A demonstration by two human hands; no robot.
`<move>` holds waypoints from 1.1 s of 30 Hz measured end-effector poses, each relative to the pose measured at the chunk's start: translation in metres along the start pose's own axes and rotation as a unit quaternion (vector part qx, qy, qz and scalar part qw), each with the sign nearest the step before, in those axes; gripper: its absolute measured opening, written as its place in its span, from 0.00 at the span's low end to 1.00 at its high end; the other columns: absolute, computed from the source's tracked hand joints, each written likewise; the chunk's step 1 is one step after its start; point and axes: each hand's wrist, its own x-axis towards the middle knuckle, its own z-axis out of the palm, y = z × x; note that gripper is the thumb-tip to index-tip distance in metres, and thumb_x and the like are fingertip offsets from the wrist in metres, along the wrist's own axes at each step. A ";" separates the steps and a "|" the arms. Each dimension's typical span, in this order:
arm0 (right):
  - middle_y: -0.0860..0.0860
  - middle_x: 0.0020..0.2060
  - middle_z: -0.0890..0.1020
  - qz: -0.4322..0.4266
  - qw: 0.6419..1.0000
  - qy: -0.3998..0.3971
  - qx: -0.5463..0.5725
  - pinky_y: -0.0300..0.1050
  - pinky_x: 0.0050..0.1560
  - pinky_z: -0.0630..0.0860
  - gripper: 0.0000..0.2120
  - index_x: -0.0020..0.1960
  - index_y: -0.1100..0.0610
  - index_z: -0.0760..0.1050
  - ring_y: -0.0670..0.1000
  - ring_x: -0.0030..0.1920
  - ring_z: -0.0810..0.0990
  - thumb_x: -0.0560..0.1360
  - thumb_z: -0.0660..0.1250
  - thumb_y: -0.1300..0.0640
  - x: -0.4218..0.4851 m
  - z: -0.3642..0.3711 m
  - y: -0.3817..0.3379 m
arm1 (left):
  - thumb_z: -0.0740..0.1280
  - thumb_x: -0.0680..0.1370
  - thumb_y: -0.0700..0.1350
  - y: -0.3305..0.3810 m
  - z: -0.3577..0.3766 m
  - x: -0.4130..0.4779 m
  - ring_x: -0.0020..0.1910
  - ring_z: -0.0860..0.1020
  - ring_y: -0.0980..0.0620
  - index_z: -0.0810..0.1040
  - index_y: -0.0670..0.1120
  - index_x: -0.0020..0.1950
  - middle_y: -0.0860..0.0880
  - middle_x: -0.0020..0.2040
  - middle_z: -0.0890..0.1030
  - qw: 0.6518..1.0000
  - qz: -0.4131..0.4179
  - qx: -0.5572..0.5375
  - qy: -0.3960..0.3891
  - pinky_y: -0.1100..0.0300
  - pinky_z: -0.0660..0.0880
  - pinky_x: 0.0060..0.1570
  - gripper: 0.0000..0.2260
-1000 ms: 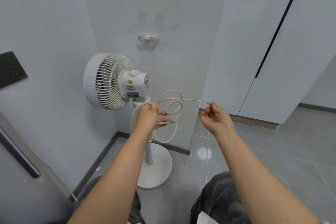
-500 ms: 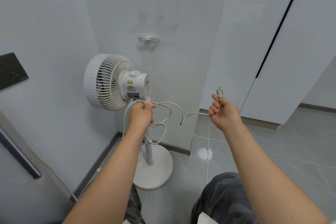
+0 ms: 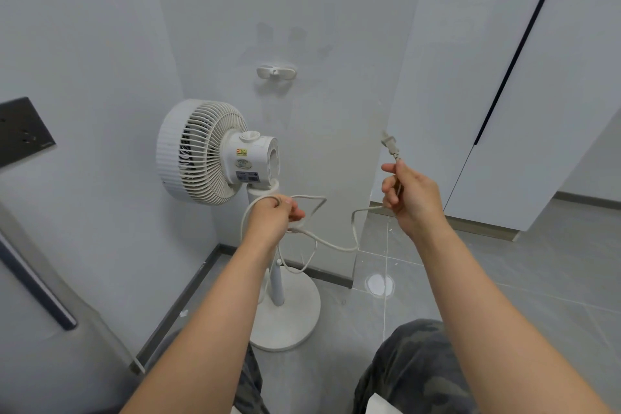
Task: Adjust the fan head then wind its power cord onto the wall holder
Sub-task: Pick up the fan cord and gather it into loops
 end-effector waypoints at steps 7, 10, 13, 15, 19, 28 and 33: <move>0.53 0.30 0.77 -0.050 0.979 0.124 -0.155 0.36 0.29 0.73 0.10 0.51 0.60 0.76 0.48 0.28 0.72 0.78 0.55 0.65 0.005 -0.003 0.003 | 0.52 0.81 0.36 0.002 0.002 0.003 0.29 0.73 0.52 0.68 0.44 0.36 0.52 0.23 0.74 0.991 -0.016 -0.127 0.026 0.60 0.71 0.36 0.14; 0.54 0.32 0.77 0.026 0.982 0.145 -0.121 0.40 0.32 0.74 0.12 0.53 0.60 0.72 0.49 0.30 0.74 0.75 0.55 0.70 0.011 -0.010 0.012 | 0.51 0.81 0.35 0.006 0.000 0.003 0.20 0.64 0.57 0.67 0.44 0.37 0.54 0.19 0.65 0.982 -0.004 -0.187 0.028 0.63 0.65 0.28 0.14; 0.56 0.32 0.77 0.126 0.982 0.120 -0.073 0.39 0.25 0.75 0.05 0.44 0.62 0.71 0.49 0.26 0.76 0.77 0.58 0.66 0.009 -0.013 0.022 | 0.51 0.82 0.38 0.010 -0.001 -0.001 0.18 0.60 0.59 0.67 0.44 0.38 0.55 0.19 0.62 0.973 -0.006 -0.230 0.004 0.64 0.62 0.25 0.14; 0.56 0.33 0.77 0.178 0.978 0.085 -0.067 0.38 0.22 0.75 0.08 0.41 0.62 0.71 0.49 0.25 0.76 0.78 0.60 0.62 0.005 -0.014 0.031 | 0.51 0.82 0.39 0.012 0.000 -0.003 0.18 0.59 0.59 0.67 0.44 0.38 0.55 0.19 0.61 0.967 -0.003 -0.254 -0.014 0.66 0.61 0.23 0.14; 0.57 0.34 0.77 0.225 0.968 0.029 -0.105 0.43 0.29 0.75 0.10 0.44 0.61 0.71 0.52 0.31 0.75 0.79 0.61 0.55 -0.003 -0.012 0.044 | 0.51 0.83 0.39 0.013 0.003 -0.006 0.16 0.57 0.59 0.67 0.43 0.38 0.55 0.19 0.61 0.958 0.005 -0.285 -0.036 0.69 0.56 0.19 0.14; 0.59 0.50 0.79 0.265 0.958 -0.103 0.031 0.50 0.55 0.74 0.23 0.63 0.61 0.67 0.58 0.56 0.78 0.81 0.49 0.44 -0.002 0.003 0.045 | 0.51 0.83 0.40 0.023 0.011 -0.006 0.15 0.56 0.60 0.66 0.43 0.39 0.55 0.18 0.61 0.971 -0.010 -0.215 -0.105 0.72 0.53 0.18 0.13; 0.61 0.61 0.74 0.204 0.964 -0.105 0.133 0.51 0.63 0.71 0.21 0.72 0.57 0.62 0.58 0.61 0.75 0.80 0.54 0.65 0.001 0.013 0.038 | 0.50 0.83 0.41 0.027 0.017 0.003 0.15 0.55 0.60 0.67 0.43 0.39 0.56 0.17 0.60 0.988 -0.002 -0.076 -0.135 0.71 0.52 0.19 0.14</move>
